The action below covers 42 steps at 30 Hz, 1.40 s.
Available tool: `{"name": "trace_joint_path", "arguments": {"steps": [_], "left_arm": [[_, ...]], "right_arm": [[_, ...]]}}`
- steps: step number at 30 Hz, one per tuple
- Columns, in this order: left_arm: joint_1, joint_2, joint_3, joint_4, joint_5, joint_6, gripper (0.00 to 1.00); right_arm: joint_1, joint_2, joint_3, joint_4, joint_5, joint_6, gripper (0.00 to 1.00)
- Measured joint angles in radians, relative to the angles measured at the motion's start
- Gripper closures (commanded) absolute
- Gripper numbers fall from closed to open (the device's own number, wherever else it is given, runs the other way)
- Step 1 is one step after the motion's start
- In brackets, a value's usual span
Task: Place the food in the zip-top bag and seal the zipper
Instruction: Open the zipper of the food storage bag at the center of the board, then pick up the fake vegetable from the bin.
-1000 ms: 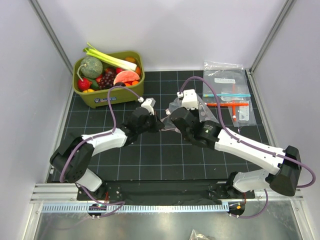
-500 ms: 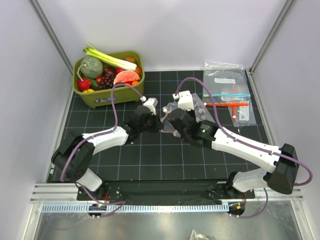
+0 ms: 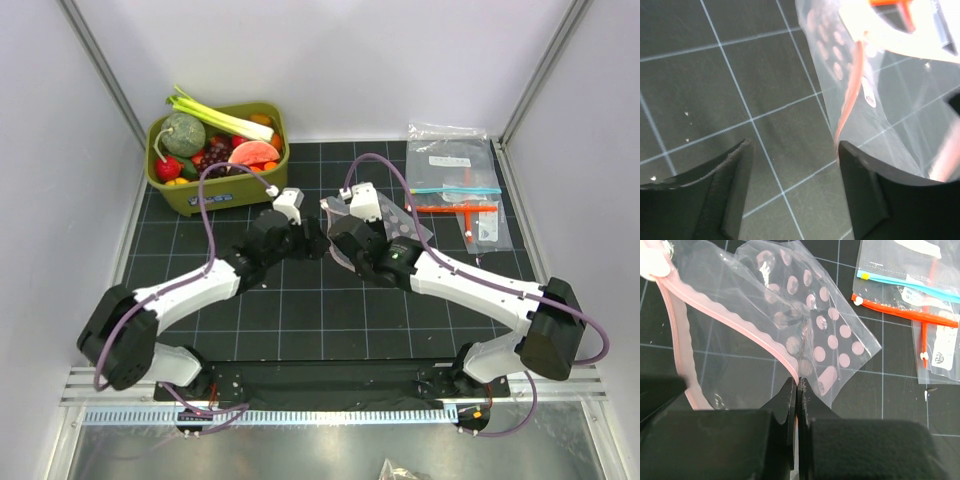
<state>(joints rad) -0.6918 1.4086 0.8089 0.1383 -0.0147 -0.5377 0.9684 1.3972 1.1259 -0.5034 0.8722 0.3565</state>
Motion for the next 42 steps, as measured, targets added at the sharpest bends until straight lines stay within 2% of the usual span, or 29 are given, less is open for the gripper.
{"name": "trace_joint_path", "arguments": {"steps": [5,9,14,18,22,28,34,42], "left_arm": [[0.0,-0.152,-0.053,-0.015,-0.029,-0.003,0.19],[0.003,-0.284,-0.055,-0.078,-0.116,-0.004,0.0],[0.076,-0.399,-0.045,-0.146,-0.241,-0.059,0.0],[0.189,-0.389,0.037,-0.212,-0.324,-0.154,0.0],[0.279,-0.285,0.195,-0.243,-0.411,-0.243,0.0],[0.354,-0.082,0.392,-0.214,-0.513,-0.293,0.0],[0.441,0.23,0.656,-0.227,-0.545,-0.284,0.0],[0.498,0.64,1.054,-0.232,-0.572,-0.201,0.0]], "right_arm": [[-0.022,0.002,0.0,0.0,-0.011,0.009,0.99],[-0.023,0.001,0.0,0.0,-0.012,0.01,0.99],[-0.023,-0.011,0.0,0.001,-0.015,0.01,0.99],[-0.023,-0.043,0.0,0.005,-0.016,0.011,0.99],[-0.023,-0.053,-0.001,0.018,-0.024,0.013,0.99],[-0.023,-0.053,-0.003,0.021,-0.047,0.016,0.99],[-0.023,-0.053,-0.01,0.028,-0.068,0.018,0.99],[-0.03,-0.053,-0.012,0.038,-0.112,0.035,0.99]]}}
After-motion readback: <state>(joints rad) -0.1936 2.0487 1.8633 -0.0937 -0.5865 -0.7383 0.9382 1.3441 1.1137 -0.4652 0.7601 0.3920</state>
